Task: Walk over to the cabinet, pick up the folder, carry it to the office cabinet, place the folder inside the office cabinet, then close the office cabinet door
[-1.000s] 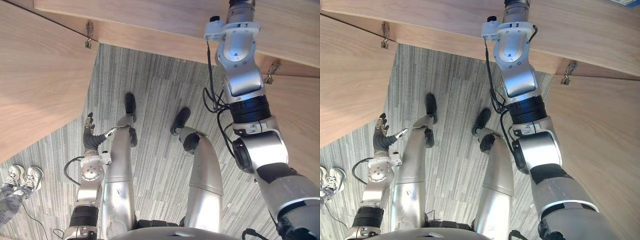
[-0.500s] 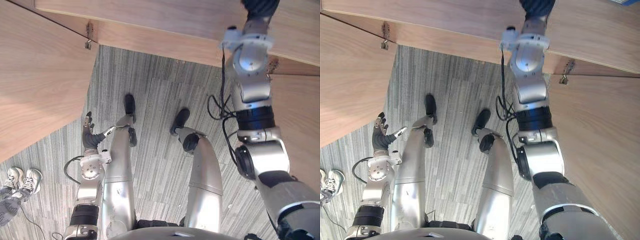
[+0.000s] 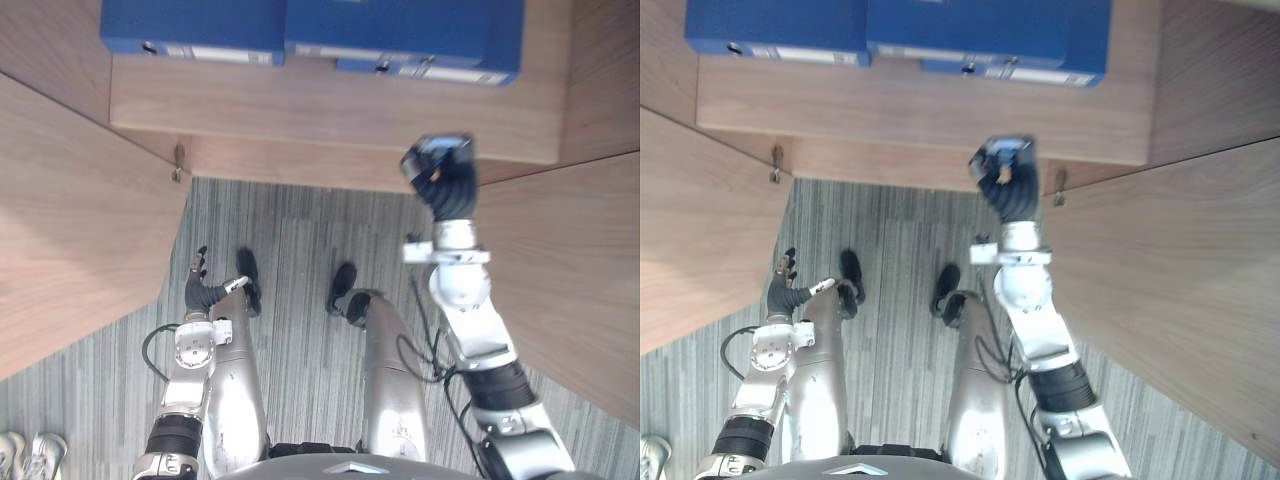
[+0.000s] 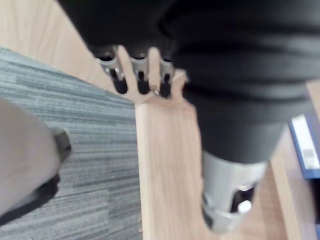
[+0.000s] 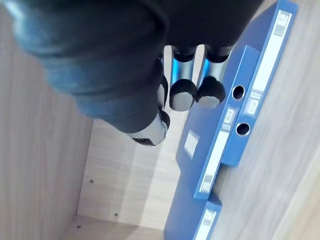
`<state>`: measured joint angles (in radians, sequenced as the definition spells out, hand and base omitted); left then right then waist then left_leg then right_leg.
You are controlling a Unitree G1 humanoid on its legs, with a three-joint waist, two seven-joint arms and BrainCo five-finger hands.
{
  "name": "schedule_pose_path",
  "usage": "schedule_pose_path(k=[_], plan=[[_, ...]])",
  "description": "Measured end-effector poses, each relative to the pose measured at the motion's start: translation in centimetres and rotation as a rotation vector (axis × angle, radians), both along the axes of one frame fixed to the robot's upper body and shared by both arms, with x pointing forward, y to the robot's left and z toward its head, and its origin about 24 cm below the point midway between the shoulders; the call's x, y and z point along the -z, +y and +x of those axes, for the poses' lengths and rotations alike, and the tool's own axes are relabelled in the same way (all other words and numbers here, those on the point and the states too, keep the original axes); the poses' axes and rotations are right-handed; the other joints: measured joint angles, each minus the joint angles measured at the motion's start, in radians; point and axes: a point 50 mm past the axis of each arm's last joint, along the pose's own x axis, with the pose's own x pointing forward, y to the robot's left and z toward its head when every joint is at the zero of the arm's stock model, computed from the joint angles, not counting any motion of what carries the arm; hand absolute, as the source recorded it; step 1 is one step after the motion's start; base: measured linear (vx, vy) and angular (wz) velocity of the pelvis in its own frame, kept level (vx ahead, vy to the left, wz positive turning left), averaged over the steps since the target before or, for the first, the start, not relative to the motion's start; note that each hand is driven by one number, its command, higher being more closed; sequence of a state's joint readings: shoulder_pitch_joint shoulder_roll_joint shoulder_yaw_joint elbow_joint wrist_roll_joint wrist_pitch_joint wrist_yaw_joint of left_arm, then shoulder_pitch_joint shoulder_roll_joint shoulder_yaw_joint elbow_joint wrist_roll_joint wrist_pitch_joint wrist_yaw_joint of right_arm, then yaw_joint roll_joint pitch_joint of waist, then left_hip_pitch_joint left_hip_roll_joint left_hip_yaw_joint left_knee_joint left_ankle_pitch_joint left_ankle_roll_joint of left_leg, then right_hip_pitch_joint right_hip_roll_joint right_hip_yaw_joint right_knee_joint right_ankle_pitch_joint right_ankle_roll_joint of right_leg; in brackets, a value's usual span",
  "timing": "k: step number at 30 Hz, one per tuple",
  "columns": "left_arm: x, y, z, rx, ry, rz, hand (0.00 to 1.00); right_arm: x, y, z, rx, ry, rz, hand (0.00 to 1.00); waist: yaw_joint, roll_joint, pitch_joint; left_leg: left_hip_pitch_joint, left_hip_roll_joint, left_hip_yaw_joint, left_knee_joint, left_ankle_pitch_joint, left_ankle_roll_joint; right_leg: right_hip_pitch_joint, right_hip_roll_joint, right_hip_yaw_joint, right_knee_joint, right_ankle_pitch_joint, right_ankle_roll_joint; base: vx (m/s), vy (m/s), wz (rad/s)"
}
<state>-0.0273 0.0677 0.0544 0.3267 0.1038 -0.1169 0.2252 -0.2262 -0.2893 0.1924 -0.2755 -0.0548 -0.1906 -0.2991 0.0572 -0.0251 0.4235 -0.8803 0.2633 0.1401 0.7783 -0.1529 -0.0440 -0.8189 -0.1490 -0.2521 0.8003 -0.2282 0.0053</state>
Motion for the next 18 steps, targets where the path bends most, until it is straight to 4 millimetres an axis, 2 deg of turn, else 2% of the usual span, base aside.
schedule_pose_path(k=[1, 3, 4, 6, 7, 9, 10, 12, 14, 15, 16, 17, 18], plan=[[0.3, 0.0, -0.2, 0.0, 0.014, 0.002, 0.0, 0.6, 0.2, -0.2, -0.013, 0.023, 0.0, 1.0, -0.002, -0.002, -0.011, 0.013, 0.003, 0.001, 0.002, -0.006, 0.0, 0.016, 0.003, 0.0, -0.005, -0.002, 0.003, 0.07, 0.038, -0.17], [2.2, -0.1, -1.5, 0.021, 0.1, 0.016, 0.0, 4.0, 0.9, -1.5, -0.059, 0.161, 0.013, 1.0, -0.006, -0.019, -0.07, 0.106, 0.009, 0.026, -0.012, -0.031, 0.003, 0.104, 0.013, 0.015, -0.045, -0.005, 0.013, 0.1, 0.048, -0.18], [2.5, -0.1, -1.8, 0.024, 0.119, 0.021, 0.0, 4.7, 1.1, -1.7, -0.069, 0.194, 0.016, 1.0, -0.008, -0.025, -0.08, 0.136, 0.008, 0.031, -0.024, -0.035, 0.004, 0.128, 0.013, 0.02, -0.06, -0.003, 0.017, 0.12, 0.054, -0.14], [4.3, -0.1, -3.3, 0.023, 0.205, 0.026, 0.0, 8.6, 1.5, -2.5, -0.072, 0.357, 0.008, 1.0, -0.022, -0.035, -0.134, 0.225, 0.003, 0.054, -0.072, -0.041, 0.004, 0.216, 0.018, 0.022, -0.128, 0.011, 0.03, 0.14, 0.064, -0.11], [4.6, -0.1, -3.5, 0.025, 0.224, 0.031, 0.0, 9.6, 1.5, -2.6, -0.068, 0.398, 0.011, 1.0, -0.024, -0.037, -0.143, 0.249, 0.0, 0.058, -0.086, -0.041, 0.003, 0.238, 0.019, 0.025, -0.146, 0.017, 0.03, 0.14, 0.064, -0.09], [6.1, -0.3, -4.6, 0.037, 0.297, 0.034, 0.0, 13.8, 1.6, -3.3, -0.042, 0.581, -0.01, 1.0, -0.03, -0.039, -0.172, 0.336, -0.005, 0.084, -0.146, -0.038, 0.001, 0.323, 0.031, 0.035, -0.232, 0.05, 0.034, 0.14, 0.073, -0.16], [6.4, -0.2, -4.9, 0.038, 0.316, 0.036, 0.0, 14.8, 1.6, -3.5, -0.039, 0.629, -0.018, 1.0, -0.032, -0.039, -0.183, 0.352, -0.01, 0.086, -0.163, -0.035, -0.001, 0.337, 0.034, 0.039, -0.255, 0.059, 0.036, 0.14, 0.086, -0.2], [7.7, -0.1, -5.7, 0.048, 0.386, 0.046, 0.0, 19.2, 1.4, -4.4, -0.002, 0.822, -0.069, 1.0, -0.042, -0.036, -0.216, 0.423, -0.028, 0.107, -0.252, -0.01, -0.005, 0.408, 0.043, 0.049, -0.367, 0.105, 0.045, 0.12, 0.062, -0.12], [8.4, 0.0, -6.3, 0.05, 0.425, 0.052, 0.0, 21.8, 0.8, -5.2, 0.031, 0.944, -0.11, 1.0, -0.055, -0.03, -0.234, 0.459, -0.04, 0.115, -0.307, 0.011, -0.005, 0.455, 0.05, 0.05, -0.448, 0.14, 0.05, 0.12, 0.039, -0.06], [8.9, 0.1, -6.7, 0.054, 0.454, 0.062, 0.0, 23.8, 0.1, -5.9, 0.063, 1.045, -0.125, 1.0, -0.062, -0.028, -0.24, 0.504, -0.055, 0.129, -0.366, 0.033, -0.004, 0.504, 0.053, 0.054, -0.526, 0.178, 0.056, 0.12, 0.036, -0.09], [9.0, 0.2, -6.9, 0.056, 0.466, 0.066, 0.0, 24.4, -0.3, -6.1, 0.08, 1.081, -0.13, 1.0, -0.064, -0.028, -0.243, 0.523, -0.062, 0.136, -0.39, 0.044, -0.005, 0.521, 0.054, 0.058, -0.558, 0.195, 0.057, 0.11, 0.036, -0.14], [9.4, 0.3, -7.3, 0.057, 0.489, 0.068, 0.0, 25.8, -1.0, -6.8, 0.109, 1.154, -0.145, 0.0, -0.067, -0.027, -0.248, 0.561, -0.077, 0.148, -0.437, 0.064, -0.003, 0.562, 0.056, 0.067, -0.626, 0.229, 0.061, 0.09, 0.032, -0.13], [9.5, 0.3, -7.4, 0.057, 0.498, 0.067, 0.0, 26.3, -1.3, -7.1, 0.124, 1.182, -0.149, 0.0, -0.068, -0.027, -0.25, 0.58, -0.083, 0.157, -0.46, 0.073, -0.004, 0.581, 0.058, 0.074, -0.655, 0.245, 0.063, 0.11, 0.027, -0.23]])
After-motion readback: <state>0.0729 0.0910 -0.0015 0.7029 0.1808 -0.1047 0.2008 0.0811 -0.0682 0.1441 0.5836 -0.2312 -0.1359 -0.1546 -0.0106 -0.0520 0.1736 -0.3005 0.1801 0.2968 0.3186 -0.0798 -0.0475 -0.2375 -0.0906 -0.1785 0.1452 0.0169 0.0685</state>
